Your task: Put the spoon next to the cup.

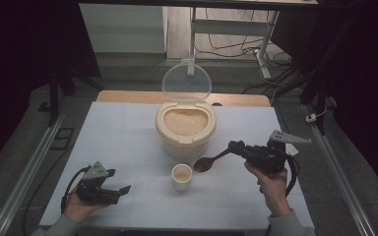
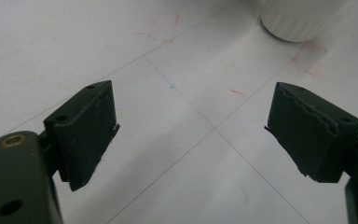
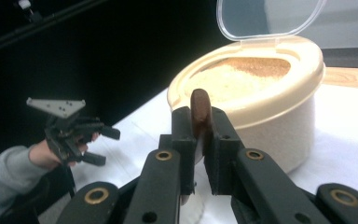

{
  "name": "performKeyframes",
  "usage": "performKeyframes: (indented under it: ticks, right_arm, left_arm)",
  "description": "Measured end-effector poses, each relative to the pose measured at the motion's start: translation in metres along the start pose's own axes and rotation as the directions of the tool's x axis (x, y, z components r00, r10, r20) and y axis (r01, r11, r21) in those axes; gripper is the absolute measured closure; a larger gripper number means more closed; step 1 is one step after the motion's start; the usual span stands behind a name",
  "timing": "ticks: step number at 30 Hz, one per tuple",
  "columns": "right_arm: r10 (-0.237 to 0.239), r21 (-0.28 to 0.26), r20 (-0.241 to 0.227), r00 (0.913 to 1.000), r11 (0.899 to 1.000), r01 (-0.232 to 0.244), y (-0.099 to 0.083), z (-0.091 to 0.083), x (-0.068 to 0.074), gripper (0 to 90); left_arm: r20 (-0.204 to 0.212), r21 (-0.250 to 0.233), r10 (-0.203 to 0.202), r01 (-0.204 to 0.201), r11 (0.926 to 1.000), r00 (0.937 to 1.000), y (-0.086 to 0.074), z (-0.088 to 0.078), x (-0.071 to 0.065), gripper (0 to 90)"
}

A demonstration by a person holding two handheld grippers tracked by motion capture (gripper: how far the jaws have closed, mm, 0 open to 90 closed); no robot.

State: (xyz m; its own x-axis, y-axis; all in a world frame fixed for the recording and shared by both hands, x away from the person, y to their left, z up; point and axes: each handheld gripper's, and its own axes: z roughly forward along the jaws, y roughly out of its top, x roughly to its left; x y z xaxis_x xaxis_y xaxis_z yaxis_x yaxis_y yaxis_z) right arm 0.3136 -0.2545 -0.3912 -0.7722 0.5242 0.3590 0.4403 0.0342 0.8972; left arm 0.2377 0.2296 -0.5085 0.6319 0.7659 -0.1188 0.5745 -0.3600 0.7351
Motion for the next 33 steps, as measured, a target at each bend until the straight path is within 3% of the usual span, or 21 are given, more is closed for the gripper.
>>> performKeyframes:
  ticks: [10, 17, 20, 26, 33]
  right_arm:
    - [-0.055, 0.094, 0.002, 0.9985, 0.994, 0.054, 0.001, -0.007, 0.002, 83.2]
    - [-0.073, 0.217, -0.038, 0.9966, 0.973, 0.080, -0.002, 0.000, 0.004, 83.2]
    - [-0.079, 0.275, -0.060, 0.9951, 0.957, 0.092, -0.003, 0.007, 0.007, 83.2]
    - [-0.073, 0.393, -0.118, 0.9904, 0.912, 0.114, -0.006, 0.024, 0.011, 83.2]
    - [-0.062, 0.488, -0.147, 0.9871, 0.864, 0.127, -0.013, 0.045, 0.013, 83.1]
  left_arm:
    - [0.003, 0.004, 0.007, -0.007, 1.0000, 1.0000, 0.000, 0.001, -0.001, 15.7]
    - [0.005, 0.002, 0.006, -0.006, 1.0000, 1.0000, 0.000, 0.001, -0.001, 15.7]
    - [0.008, 0.004, 0.007, -0.007, 1.0000, 0.9999, 0.001, 0.001, -0.002, 15.7]
    - [0.010, 0.006, 0.008, -0.008, 1.0000, 0.9999, 0.000, 0.001, -0.002, 15.7]
    - [0.012, 0.013, 0.011, -0.012, 0.9999, 0.9999, 0.000, 0.002, -0.002, 15.7]
